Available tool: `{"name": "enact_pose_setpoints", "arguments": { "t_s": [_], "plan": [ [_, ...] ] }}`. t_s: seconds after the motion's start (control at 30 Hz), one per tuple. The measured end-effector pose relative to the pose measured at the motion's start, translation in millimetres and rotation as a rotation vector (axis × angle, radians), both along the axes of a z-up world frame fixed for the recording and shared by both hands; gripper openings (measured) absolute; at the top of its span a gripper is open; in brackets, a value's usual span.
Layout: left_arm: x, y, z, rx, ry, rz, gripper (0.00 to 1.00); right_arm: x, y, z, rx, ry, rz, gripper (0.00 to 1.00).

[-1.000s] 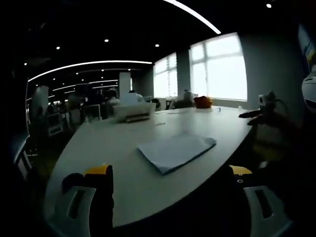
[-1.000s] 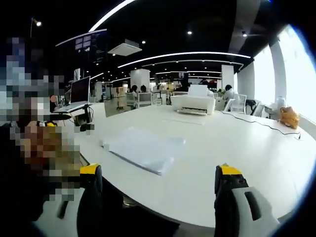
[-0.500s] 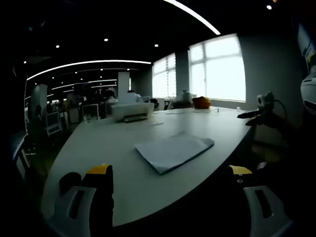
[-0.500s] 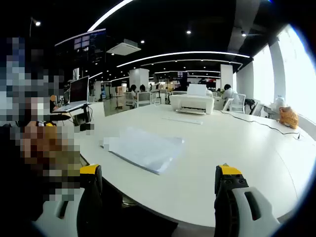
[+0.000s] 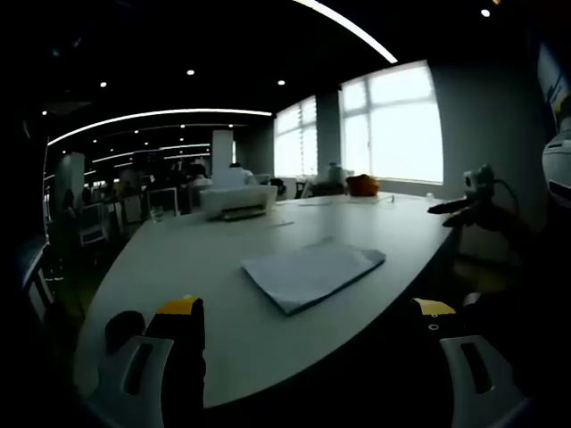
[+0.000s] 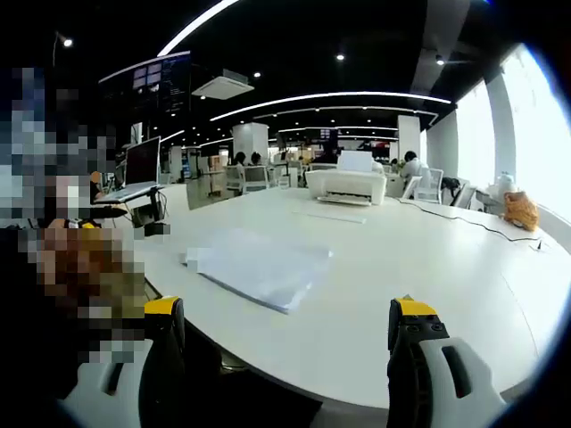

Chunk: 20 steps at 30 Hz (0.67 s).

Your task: Organize the stack of printing papers by aligning and flattening the scattered papers on the table

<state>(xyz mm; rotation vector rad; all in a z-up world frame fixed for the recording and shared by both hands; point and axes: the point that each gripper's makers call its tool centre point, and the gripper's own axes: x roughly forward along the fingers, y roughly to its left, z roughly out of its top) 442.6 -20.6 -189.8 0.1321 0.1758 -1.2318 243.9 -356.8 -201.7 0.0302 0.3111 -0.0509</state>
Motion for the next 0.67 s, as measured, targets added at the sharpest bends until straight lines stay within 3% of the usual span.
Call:
{"name": "enact_pose_setpoints", "arguments": {
  "t_s": [0.67],
  "plan": [
    [0.2,1.8,-4.8,0.002,0.013,0.003,0.97,2.6,4.1,0.1,-0.016,0.009,0.007,0.9]
  ]
}}
